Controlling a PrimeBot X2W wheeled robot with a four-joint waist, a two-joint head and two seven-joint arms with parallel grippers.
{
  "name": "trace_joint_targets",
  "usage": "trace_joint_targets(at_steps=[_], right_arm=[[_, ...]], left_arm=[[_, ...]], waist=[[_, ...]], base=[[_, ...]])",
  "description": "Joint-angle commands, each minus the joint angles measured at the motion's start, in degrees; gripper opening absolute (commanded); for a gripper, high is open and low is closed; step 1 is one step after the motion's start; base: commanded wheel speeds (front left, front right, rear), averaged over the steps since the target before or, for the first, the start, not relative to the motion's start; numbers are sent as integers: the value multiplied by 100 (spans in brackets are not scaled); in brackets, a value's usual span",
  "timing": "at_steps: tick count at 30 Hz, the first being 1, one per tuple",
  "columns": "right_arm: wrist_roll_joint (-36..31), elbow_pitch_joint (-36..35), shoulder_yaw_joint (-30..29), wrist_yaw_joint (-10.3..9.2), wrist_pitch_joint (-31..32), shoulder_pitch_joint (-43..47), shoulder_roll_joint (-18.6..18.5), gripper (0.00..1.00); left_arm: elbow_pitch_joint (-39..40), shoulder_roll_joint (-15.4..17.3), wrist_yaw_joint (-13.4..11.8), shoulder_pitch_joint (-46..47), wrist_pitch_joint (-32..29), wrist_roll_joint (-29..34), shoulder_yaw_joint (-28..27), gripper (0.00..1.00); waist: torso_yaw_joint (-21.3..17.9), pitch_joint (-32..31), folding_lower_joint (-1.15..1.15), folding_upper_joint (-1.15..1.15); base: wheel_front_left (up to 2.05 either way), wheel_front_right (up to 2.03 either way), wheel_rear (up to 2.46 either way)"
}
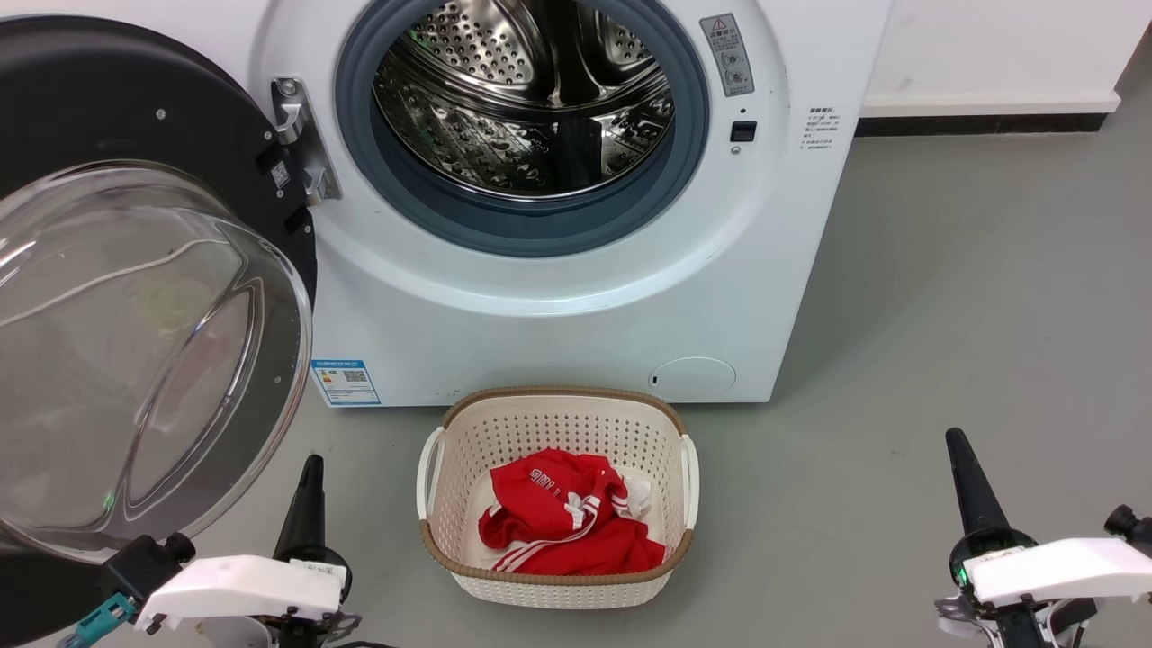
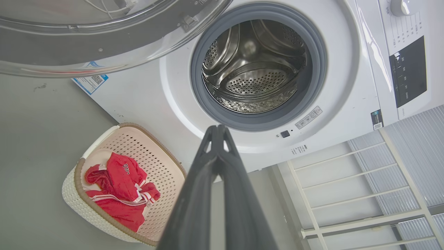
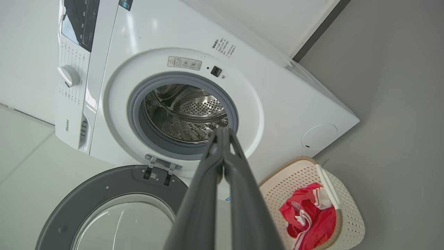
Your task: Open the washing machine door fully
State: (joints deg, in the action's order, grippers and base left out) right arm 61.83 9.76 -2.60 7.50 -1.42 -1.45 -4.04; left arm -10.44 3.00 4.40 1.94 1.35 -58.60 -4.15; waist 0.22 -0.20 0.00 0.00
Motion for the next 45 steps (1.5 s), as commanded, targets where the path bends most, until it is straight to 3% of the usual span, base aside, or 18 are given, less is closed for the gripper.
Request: trace_joint_targets(at_steps=[1,45], right_arm=[[179,-16,-19,0,34,-132,-40,0],[2442,313,-184,-1,514,-407,-11,0]], left_arm=[[21,9,42,164,-40,-179,-29,0],[-275,-9,257,394,-614,-2581,-196,0]], waist=[[0,1,0,0],[-16,27,0,0]], base=[[0,0,0],[0,0,0]])
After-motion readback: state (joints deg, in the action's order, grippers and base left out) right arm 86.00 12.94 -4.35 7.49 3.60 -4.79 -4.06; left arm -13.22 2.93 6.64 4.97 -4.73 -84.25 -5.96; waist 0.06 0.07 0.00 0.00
